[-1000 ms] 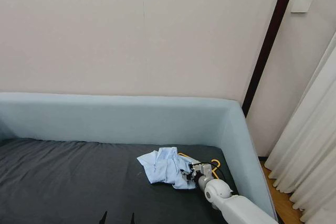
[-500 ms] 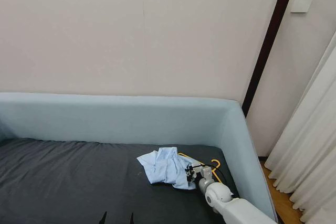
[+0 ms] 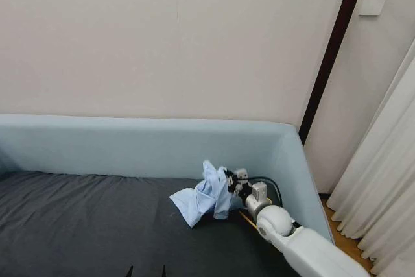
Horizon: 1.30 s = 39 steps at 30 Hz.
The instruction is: Pick up the clothes from the sofa and hang them on the clothes hanger.
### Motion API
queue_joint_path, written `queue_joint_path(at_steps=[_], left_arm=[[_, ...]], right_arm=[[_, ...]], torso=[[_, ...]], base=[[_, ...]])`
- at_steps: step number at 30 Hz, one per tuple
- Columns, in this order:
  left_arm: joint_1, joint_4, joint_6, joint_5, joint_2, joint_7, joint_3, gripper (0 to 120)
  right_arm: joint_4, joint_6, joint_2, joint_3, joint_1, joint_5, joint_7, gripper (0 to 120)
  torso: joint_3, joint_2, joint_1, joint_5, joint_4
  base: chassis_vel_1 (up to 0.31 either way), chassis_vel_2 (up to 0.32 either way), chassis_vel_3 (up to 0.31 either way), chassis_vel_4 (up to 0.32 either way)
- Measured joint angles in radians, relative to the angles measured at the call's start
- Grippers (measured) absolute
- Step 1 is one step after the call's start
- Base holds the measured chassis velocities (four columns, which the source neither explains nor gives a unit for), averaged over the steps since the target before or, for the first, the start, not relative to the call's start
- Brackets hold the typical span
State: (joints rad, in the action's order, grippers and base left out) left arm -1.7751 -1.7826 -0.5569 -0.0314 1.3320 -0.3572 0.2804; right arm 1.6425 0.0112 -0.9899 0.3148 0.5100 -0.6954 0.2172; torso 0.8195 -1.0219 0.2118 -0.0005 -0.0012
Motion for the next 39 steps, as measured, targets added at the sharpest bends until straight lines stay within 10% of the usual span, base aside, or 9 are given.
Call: queue_joint_path(at_steps=[18, 39], left_arm=[[-0.005, -0.066, -0.013, 0.003, 0.042, -0.001, 0.015, 98], [-0.019, -0.101, -0.015, 0.001, 0.018, -0.003, 0.012, 98]], right_arm=[[0.049, 0.043, 0.028, 0.227, -0.665, -0.303, 0.030, 0], [0.397, 0.222, 0.465, -0.007, -0.353, -0.437, 0.221, 0]], torso=[[0.000, 0.000, 0.000, -0.0004, 0.0006], [0.000, 0.000, 0.000, -0.0001, -0.0002]], base=[[0.000, 0.000, 0.000, 0.000], [0.000, 0.000, 0.000, 0.000]])
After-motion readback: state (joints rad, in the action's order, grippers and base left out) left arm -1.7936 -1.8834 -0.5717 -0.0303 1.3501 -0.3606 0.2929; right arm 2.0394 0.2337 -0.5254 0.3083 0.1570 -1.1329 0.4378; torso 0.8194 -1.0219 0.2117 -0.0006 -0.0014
